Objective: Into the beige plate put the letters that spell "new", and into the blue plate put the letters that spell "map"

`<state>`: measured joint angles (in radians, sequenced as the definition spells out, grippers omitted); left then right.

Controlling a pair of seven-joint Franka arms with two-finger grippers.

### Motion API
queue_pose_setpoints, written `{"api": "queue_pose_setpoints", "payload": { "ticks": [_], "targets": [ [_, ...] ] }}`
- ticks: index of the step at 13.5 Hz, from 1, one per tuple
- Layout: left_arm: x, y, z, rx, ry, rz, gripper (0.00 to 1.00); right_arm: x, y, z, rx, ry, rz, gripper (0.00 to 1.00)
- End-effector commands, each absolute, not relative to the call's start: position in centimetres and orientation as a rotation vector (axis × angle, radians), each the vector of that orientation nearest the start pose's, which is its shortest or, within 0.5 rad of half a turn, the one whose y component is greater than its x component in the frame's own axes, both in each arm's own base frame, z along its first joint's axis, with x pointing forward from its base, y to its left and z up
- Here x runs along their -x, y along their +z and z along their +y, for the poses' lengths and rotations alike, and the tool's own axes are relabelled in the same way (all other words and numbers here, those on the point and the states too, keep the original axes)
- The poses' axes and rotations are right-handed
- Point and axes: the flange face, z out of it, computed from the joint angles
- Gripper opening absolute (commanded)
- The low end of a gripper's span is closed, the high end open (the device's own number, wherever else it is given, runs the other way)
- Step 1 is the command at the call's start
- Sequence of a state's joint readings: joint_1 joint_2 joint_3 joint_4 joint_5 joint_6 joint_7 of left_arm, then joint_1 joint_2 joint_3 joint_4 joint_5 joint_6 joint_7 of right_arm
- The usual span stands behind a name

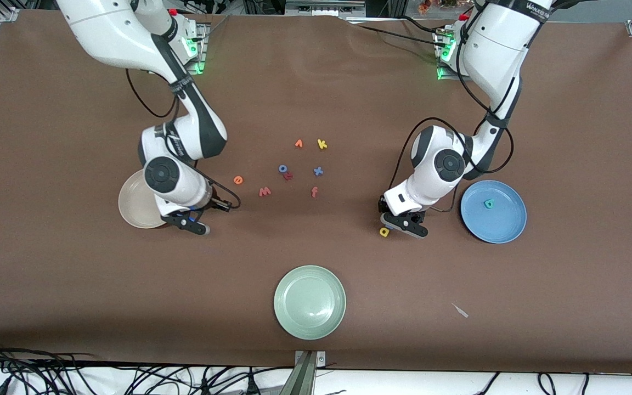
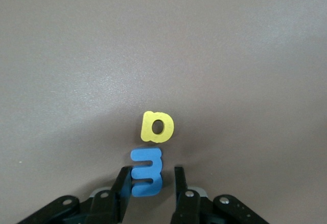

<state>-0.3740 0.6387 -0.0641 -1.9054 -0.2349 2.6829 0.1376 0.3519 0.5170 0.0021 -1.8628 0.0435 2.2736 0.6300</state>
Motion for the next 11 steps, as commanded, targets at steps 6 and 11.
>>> {"api": "queue_pose_setpoints", "payload": {
  "ticks": [6,11],
  "targets": [
    [-59.9,20.7,-23.6,3.197,-0.244,0.651,0.17,-54.3,24.2,10.3,3.169,0.163,0.057,0.07],
    [-60.9,25.9,-12.3,3.184,-0.117,0.69,0.19,-54.5,22.4,6.2,3.184,0.21,-0.008,0.5]
  ]
}}
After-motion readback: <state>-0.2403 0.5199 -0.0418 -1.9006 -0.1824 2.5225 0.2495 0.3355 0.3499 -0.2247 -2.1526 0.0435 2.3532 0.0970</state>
